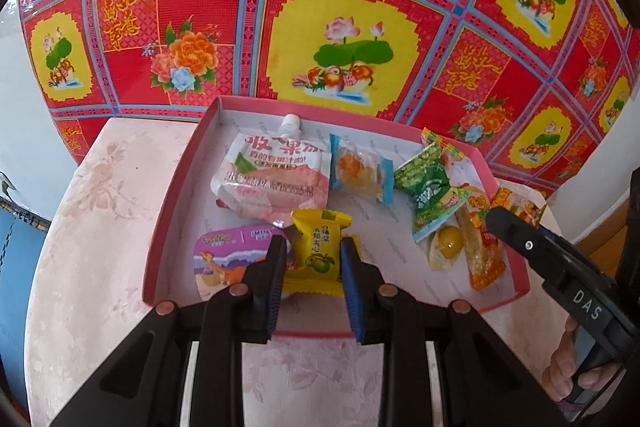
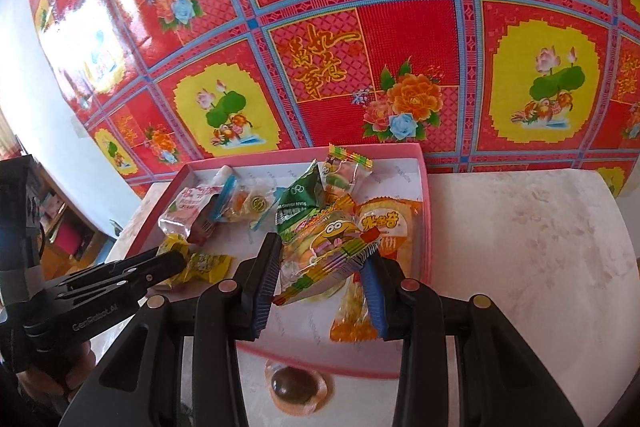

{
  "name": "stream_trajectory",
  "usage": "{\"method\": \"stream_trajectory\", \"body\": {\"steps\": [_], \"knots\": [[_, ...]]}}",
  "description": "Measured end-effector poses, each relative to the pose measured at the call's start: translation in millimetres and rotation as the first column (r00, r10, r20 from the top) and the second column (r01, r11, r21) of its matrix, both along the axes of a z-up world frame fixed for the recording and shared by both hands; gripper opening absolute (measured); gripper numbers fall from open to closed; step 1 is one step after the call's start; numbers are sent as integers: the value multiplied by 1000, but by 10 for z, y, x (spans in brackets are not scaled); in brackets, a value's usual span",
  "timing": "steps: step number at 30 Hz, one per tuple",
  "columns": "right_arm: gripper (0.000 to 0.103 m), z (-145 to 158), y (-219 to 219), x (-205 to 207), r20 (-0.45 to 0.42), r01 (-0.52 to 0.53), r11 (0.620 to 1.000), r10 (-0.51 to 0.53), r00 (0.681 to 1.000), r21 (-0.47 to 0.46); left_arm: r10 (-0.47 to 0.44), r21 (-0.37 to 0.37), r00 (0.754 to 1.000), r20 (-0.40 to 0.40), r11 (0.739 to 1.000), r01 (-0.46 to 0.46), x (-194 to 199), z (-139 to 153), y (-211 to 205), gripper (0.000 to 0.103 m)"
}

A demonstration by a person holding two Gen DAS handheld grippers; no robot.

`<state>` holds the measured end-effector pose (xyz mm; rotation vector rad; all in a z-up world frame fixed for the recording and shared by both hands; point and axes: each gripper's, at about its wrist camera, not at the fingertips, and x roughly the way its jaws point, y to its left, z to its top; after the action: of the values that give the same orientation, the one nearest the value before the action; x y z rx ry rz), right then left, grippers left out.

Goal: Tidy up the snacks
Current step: 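Carry the yellow packet and minion candy bag over the pink tray, then open both grippers to drop the two snacks into the tray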

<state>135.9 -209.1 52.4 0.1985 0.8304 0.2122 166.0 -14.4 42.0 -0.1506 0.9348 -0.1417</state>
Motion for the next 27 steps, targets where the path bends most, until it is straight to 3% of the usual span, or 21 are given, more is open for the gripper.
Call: {"method": "stream_trajectory", "body": {"steps": [10,27], "knots": [[40,-135,21,166,-22,-3,1000,3,1000,-5,-11,21,1000,-3,1000,12,156,-84,-74,24],[41,-126,49,178,-12,-10,1000,10,1000,7,-6,-30,999,-38,1000,5,221,-113,-70,25]]}}
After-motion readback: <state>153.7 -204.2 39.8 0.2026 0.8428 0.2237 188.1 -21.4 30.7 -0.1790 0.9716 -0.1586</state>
